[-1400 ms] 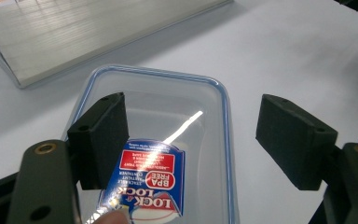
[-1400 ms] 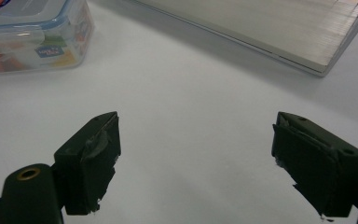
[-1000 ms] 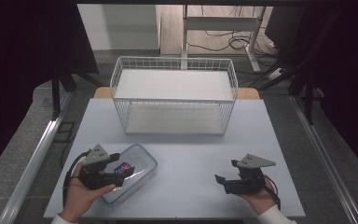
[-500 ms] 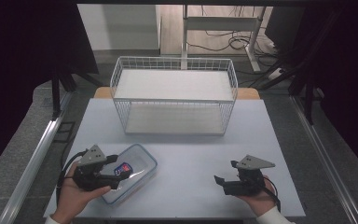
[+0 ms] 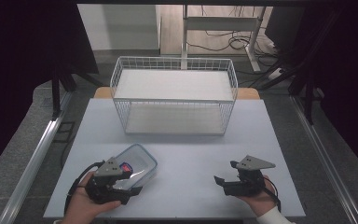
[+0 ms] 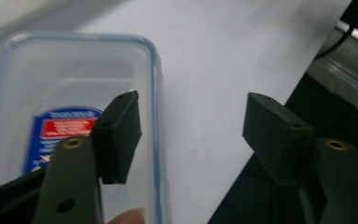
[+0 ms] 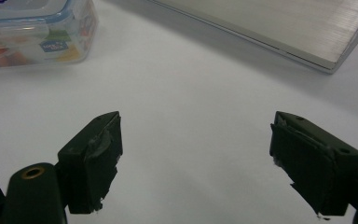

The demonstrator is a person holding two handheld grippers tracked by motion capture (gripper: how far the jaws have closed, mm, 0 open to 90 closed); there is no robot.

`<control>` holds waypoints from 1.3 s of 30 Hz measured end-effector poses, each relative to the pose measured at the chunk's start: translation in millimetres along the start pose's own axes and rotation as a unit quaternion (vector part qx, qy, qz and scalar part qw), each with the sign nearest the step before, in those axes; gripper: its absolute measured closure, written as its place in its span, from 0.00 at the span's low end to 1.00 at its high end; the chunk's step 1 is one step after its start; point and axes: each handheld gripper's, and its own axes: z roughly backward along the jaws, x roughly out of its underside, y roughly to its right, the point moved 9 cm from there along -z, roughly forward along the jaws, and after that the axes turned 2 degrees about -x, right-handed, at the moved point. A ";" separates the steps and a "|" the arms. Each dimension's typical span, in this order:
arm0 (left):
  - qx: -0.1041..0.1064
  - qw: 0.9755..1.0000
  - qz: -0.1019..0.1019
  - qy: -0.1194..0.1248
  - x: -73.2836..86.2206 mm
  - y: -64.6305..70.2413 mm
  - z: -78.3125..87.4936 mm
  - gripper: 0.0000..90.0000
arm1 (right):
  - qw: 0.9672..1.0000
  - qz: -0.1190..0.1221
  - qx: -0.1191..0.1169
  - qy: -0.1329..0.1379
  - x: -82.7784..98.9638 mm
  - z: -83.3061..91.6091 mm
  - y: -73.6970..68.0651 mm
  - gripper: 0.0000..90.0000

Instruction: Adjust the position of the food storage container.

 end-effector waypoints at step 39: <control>-0.054 0.990 0.018 -0.125 60.6 -34.5 -20.8 1.00 | 1.000 -0.008 0.013 -0.010 4.0 -2.7 3.5 0.19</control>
